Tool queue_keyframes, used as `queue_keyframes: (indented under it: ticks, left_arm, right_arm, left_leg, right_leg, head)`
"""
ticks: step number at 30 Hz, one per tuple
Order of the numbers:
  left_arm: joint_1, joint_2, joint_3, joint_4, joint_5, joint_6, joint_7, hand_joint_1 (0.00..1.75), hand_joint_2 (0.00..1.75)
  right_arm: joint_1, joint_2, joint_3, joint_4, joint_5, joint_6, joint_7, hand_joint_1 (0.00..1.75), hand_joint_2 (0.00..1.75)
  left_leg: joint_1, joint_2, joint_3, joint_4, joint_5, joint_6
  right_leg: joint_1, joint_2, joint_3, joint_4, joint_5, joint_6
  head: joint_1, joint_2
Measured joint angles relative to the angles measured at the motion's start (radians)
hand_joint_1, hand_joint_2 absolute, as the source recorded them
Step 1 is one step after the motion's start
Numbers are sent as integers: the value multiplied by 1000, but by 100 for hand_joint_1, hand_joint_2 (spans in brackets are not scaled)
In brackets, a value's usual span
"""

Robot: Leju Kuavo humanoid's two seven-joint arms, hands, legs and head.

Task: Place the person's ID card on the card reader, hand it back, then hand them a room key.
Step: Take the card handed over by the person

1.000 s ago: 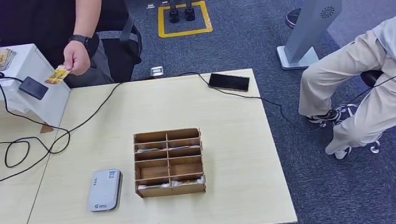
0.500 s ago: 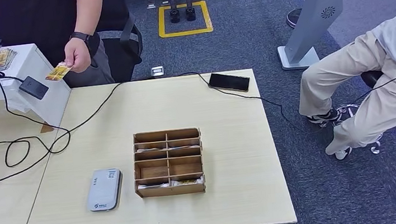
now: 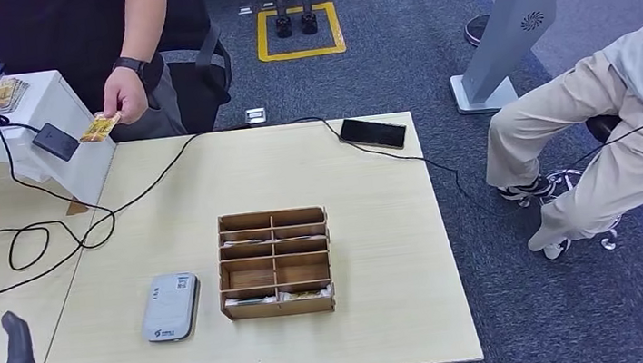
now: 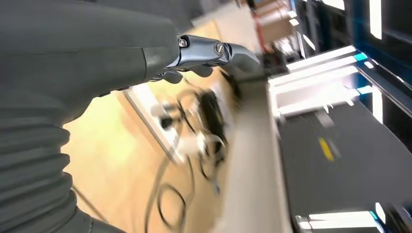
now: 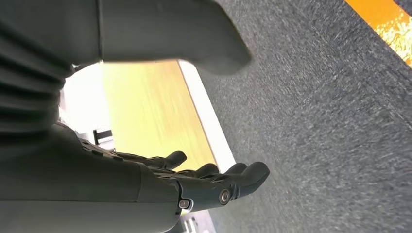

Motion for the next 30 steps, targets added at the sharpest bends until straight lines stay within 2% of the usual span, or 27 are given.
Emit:
queue_keyframes:
  ticks: [4,8,15,20,23,30]
  left_arm:
    - [-67,13,-119,24,-93,0,24,0,175]
    - [-133,20,-195,77,-195,0,59,0,175]
    - [-239,21,-248,207,-491,1,98,0,175]
    - [-275,18,-249,264,-540,2,101,0,175]
    - [-286,17,-248,283,-660,2,91,0,175]
    - [-349,-11,-165,320,-1044,4,55,0,175]
  right_arm:
    - [-1,0,0,-2,25,11,-3,0,0]
    - [-1,-2,0,-5,43,18,-9,0,175]
    - [-2,-12,2,-5,85,38,-13,0,175]
    - [-2,-21,2,-5,91,40,-13,0,175]
    - [-2,-24,4,-5,103,48,-16,0,175]
    - [-2,-41,22,-1,134,75,-28,0,175]
  left_leg:
    - [0,0,0,0,0,0]
    - [0,0,0,0,0,0]
    - [0,1,0,0,0,0]
    - [0,1,-1,0,0,0]
    - [0,1,-1,0,0,0]
    - [0,2,-1,0,0,0]
  right_leg:
    - [0,0,0,0,0,0]
    - [0,1,0,0,0,0]
    - [0,1,-1,0,0,0]
    - [0,2,-1,0,0,0]
    - [0,2,-1,0,0,0]
    - [0,2,-1,0,0,0]
  head:
    - [0,0]
    - [0,0]
    - [0,0]
    - [0,0]
    - [0,0]
    - [0,0]
